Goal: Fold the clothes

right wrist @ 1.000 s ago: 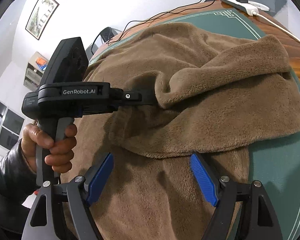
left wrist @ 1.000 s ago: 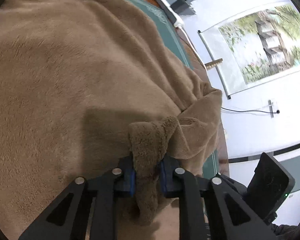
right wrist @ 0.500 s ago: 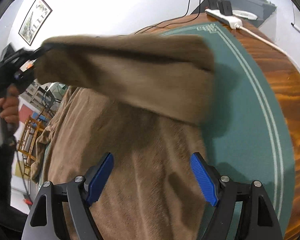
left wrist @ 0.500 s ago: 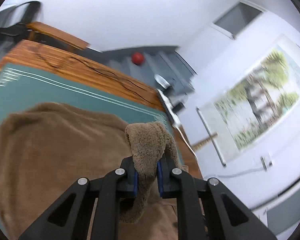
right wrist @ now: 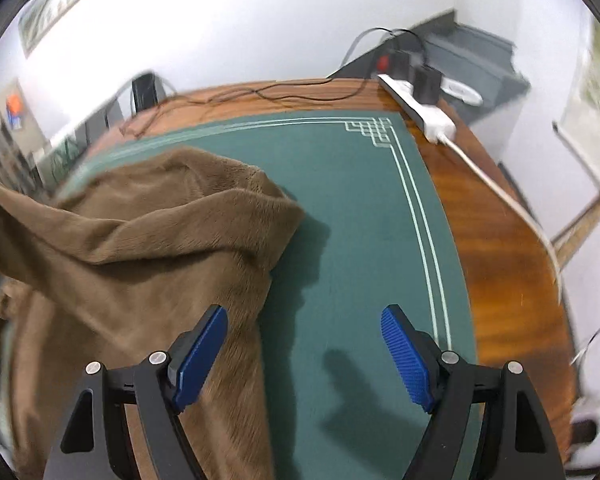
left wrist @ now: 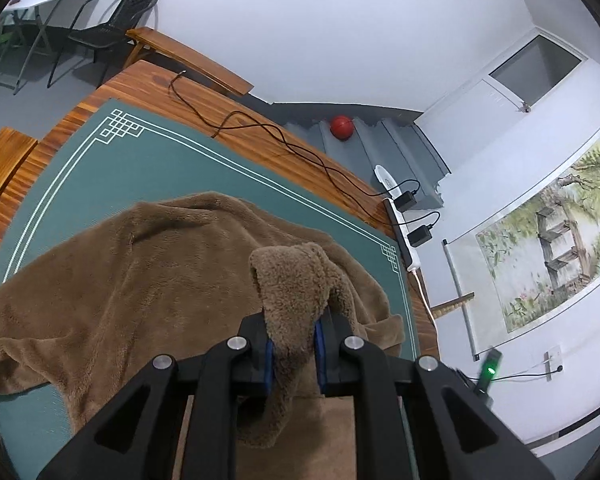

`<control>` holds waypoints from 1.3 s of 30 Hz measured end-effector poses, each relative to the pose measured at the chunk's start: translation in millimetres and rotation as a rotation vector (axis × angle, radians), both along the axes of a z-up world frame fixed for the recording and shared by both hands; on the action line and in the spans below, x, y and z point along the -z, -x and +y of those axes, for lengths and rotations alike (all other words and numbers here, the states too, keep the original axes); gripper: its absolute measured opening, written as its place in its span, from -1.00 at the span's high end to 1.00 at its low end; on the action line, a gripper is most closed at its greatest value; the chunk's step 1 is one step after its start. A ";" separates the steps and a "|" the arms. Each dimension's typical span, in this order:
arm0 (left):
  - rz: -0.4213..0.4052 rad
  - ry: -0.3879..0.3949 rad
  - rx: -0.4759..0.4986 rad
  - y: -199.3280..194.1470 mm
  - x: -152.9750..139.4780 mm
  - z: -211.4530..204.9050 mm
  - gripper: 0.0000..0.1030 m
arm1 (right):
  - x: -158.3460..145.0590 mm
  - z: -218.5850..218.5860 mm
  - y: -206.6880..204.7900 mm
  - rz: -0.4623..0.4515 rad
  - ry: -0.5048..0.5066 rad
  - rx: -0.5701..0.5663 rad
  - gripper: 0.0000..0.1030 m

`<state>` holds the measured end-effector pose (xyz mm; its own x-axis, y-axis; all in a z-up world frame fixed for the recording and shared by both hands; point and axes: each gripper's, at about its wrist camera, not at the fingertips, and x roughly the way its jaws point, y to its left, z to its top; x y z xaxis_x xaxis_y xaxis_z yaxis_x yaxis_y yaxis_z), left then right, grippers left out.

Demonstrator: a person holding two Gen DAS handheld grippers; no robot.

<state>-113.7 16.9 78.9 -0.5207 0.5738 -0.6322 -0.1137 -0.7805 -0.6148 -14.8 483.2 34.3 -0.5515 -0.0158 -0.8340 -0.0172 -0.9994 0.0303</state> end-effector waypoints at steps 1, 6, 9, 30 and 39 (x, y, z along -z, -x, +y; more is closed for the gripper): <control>-0.004 0.001 0.001 1.1 1.8 0.1 0.69 | 6.8 -6.8 12.2 -0.026 -0.028 -0.030 -0.58; -0.031 0.017 -0.003 3.8 8.9 -0.3 0.69 | 18.3 -17.0 59.1 -0.036 -0.123 -0.022 -0.57; -0.059 0.025 -0.034 9.4 19.3 -9.0 0.68 | 12.3 -1.7 80.0 0.001 -0.141 0.083 -0.57; -0.202 0.044 -0.106 31.9 75.9 -38.0 0.68 | 52.1 2.0 104.5 -0.137 -0.118 0.019 -0.57; -0.268 0.184 -0.073 45.9 95.1 -25.0 -0.14 | 44.2 14.9 147.6 -0.061 -0.235 0.154 -0.63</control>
